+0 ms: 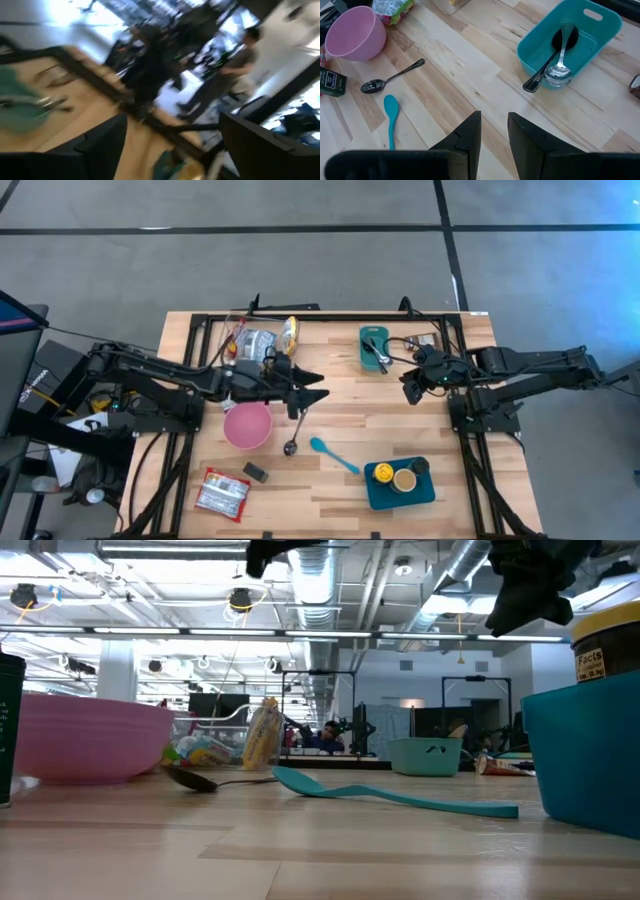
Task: Pick & Place Food Item
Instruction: Put the black spoon into the green bin
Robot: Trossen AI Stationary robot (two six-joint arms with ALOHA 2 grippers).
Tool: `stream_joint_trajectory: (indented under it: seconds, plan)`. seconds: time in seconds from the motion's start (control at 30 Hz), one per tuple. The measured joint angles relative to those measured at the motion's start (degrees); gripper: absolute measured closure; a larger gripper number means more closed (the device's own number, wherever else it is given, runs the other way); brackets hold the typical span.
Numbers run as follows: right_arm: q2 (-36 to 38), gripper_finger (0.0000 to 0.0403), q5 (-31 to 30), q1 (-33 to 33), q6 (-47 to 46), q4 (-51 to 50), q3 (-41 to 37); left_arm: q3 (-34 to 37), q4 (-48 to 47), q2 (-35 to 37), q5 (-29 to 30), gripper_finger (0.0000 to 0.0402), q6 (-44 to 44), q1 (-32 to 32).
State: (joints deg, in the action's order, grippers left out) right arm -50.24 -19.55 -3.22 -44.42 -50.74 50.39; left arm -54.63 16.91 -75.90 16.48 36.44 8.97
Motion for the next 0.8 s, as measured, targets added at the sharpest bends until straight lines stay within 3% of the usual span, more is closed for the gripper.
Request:
stream_joint_trajectory:
  seconds: [0.63,0.8]
  plan:
    - [0.0,0.0311,0.0,0.0,0.0,0.0,0.0,0.0,-34.9,-0.2,0.3,0.0278,18.1,0.0]
    - [-0.1,0.0311,-0.1,0.0,0.0,0.0,0.0,0.0,-38.5,-0.8,-1.6,0.032,21.8,0.0]
